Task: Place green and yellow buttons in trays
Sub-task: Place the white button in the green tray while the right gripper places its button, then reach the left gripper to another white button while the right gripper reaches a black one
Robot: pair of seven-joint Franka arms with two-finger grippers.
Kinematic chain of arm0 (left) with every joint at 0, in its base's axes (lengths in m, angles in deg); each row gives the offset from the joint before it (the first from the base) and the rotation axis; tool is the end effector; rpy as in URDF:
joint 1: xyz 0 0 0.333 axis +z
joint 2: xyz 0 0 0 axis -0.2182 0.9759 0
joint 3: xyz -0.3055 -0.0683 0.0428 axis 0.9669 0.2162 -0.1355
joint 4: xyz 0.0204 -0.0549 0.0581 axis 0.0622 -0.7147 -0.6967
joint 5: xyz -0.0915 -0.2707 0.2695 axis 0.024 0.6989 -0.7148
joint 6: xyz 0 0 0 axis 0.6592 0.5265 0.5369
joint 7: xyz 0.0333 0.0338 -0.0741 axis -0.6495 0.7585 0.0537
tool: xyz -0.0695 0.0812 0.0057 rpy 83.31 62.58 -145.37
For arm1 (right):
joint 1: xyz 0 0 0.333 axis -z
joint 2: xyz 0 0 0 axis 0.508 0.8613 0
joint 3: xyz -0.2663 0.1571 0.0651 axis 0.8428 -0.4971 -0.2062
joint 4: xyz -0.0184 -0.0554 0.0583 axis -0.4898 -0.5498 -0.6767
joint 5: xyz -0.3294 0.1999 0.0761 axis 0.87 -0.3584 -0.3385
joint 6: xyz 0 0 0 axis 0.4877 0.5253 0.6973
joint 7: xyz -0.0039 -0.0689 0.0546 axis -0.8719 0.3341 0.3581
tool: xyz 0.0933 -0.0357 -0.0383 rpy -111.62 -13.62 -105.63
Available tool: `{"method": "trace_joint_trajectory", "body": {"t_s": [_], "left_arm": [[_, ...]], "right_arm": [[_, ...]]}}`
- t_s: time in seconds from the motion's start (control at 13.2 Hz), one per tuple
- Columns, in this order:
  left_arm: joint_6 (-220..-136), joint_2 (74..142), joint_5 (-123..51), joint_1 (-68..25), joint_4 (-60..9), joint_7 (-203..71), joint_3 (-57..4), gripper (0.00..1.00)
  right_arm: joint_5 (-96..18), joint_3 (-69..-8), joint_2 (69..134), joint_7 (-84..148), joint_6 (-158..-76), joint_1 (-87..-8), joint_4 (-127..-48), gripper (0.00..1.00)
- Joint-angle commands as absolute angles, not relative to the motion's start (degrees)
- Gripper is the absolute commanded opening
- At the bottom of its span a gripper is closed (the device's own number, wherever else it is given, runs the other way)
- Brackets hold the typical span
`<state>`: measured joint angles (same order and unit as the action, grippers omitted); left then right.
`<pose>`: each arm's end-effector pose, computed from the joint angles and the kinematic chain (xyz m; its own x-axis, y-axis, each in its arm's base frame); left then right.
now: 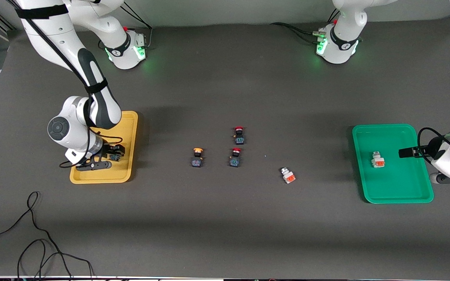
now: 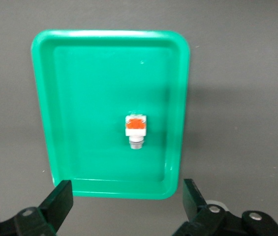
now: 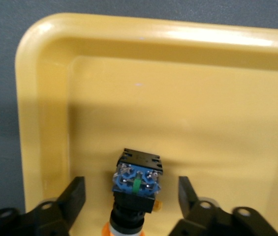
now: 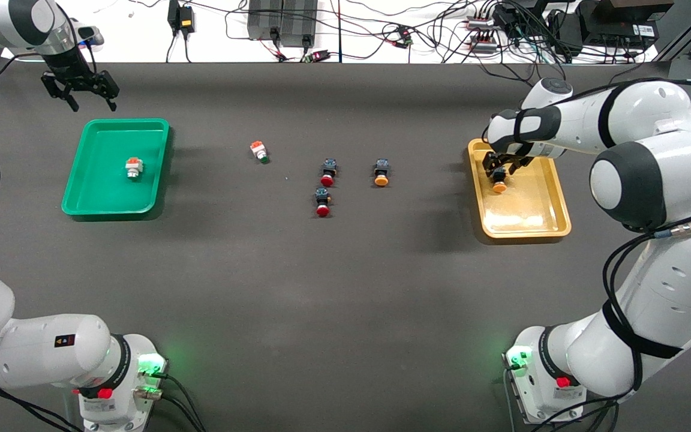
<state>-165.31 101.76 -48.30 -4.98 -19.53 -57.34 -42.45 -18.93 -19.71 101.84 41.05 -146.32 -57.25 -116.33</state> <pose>0.6342 0.0673 0.4067 0.9851 0.0357 -0.1684 0.0301 -0.9989 -0.0357 0.5398 0.0168 0.1954 0.9959 0.0667 -0.0617 0.0665 -0.9978 -0.0063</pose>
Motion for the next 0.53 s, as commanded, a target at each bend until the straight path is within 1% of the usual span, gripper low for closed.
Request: {"method": "trace_joint_trajectory", "body": {"t_s": [0.0,0.08,0.3,0.38,0.46], "left_arm": [[-165.36,103.04,-47.11,-6.8,-18.01,-59.07,-39.07,0.99],[-167.36,103.48,-46.67,-8.45,-18.27,-62.56,-38.1,0.99],[-172.2,104.71,-46.4,-17.23,-18.45,-73.35,-37.83,0.99],[-173.52,104.98,-46.49,-20.74,-18.37,-80.63,-37.74,0.99],[-174.41,105.41,-46.75,-24.26,-18.1,-87.92,-37.82,0.99]], "right_arm": [[-23.79,-19.23,98.24,42.37,-136.58,-57.95,-112.22,1.0],[-23.89,-19.14,97.53,41.67,-131.83,-57.87,-109.24,1.0],[-23.81,-19.49,97.87,31.6,-120.39,-58.91,-98.78,0.99],[-23.89,-19.41,98.31,28.34,-118.36,-60.49,-95.97,0.99],[-23.89,-19.41,98.58,24.48,-118.07,-61.98,-94.63,0.99]]}}
